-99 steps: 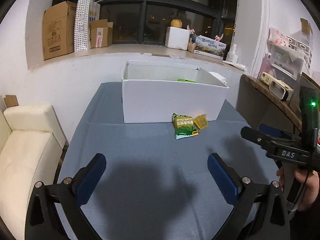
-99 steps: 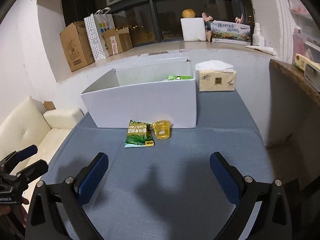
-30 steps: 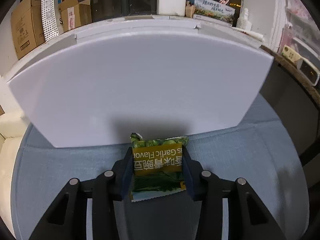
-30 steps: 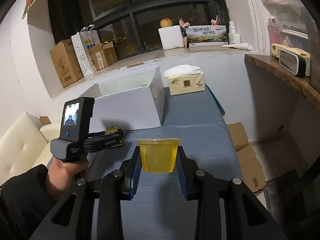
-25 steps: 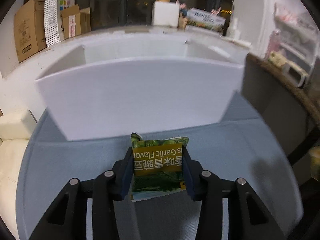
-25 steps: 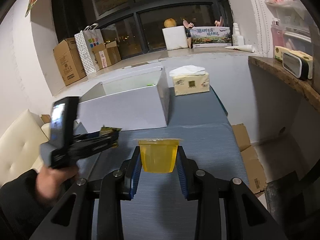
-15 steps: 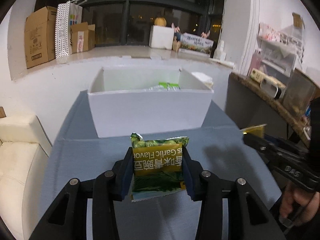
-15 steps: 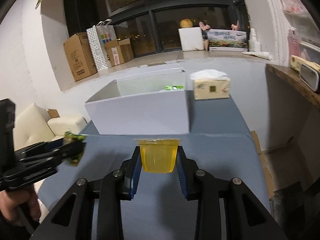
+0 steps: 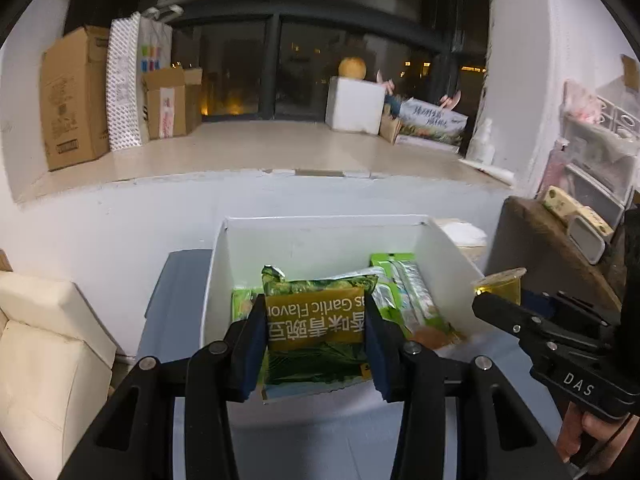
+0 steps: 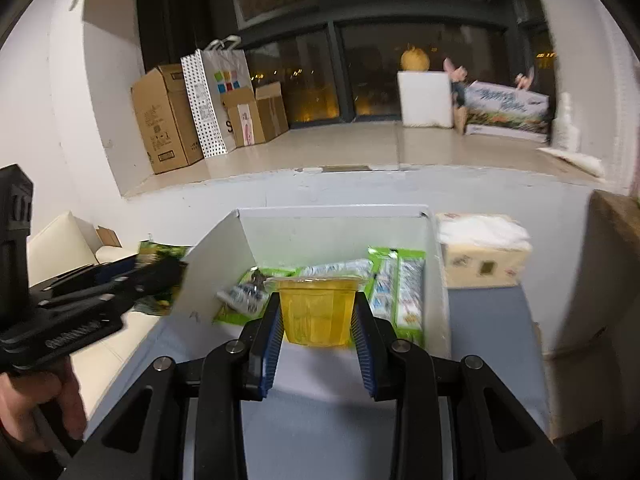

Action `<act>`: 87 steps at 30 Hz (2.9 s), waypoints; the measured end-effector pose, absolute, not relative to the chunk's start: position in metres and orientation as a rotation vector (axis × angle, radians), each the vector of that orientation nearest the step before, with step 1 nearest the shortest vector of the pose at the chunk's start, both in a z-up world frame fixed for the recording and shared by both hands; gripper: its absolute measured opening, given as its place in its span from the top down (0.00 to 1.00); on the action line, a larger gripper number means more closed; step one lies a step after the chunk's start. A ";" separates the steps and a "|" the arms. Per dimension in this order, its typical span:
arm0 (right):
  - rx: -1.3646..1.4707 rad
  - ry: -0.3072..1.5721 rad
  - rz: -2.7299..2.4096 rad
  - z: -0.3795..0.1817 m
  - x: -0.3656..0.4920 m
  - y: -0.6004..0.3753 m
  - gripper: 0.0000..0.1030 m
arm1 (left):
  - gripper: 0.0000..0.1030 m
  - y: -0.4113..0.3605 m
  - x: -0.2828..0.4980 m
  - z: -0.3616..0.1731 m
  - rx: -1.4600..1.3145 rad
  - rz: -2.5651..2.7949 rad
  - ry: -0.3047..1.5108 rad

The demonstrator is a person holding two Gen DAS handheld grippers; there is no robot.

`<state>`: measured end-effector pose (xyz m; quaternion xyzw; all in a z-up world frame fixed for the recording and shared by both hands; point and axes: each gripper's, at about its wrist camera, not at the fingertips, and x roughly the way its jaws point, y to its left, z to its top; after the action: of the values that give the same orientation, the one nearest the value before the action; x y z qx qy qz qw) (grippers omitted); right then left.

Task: Organize snacks

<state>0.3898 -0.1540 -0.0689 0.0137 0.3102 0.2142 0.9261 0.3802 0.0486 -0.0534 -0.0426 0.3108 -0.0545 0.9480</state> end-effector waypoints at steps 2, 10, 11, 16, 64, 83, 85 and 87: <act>0.032 0.662 0.427 -0.073 0.410 -0.151 0.65 | 0.53 0.048 0.398 -0.061 -0.067 -0.102 0.660; 0.060 0.683 0.372 -0.091 0.431 -0.159 0.08 | 0.00 0.054 0.417 -0.089 -0.068 -0.098 0.724; 0.066 0.664 0.369 -0.089 0.429 -0.162 0.07 | 0.00 0.055 0.415 -0.089 -0.065 -0.094 0.722; -0.019 0.593 0.326 -0.071 0.405 -0.161 0.06 | 0.00 0.061 0.391 -0.075 -0.066 -0.054 0.681; 0.026 0.498 0.384 -0.029 0.136 -0.215 0.01 | 0.00 0.006 0.105 -0.012 -0.070 -0.060 0.553; 0.032 0.491 0.399 -0.027 0.129 -0.219 0.01 | 0.00 0.003 0.101 -0.013 -0.074 -0.079 0.562; 0.028 0.490 0.395 -0.027 0.129 -0.219 0.01 | 0.00 0.003 0.100 -0.013 -0.076 -0.082 0.562; 0.029 0.493 0.403 -0.028 0.129 -0.219 0.01 | 0.00 0.002 0.099 -0.013 -0.076 -0.082 0.559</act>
<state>0.1292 -0.2194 -0.0279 0.0143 0.2422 0.1981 0.9497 0.0991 0.0025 -0.0125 -0.0373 0.2759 -0.0405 0.9596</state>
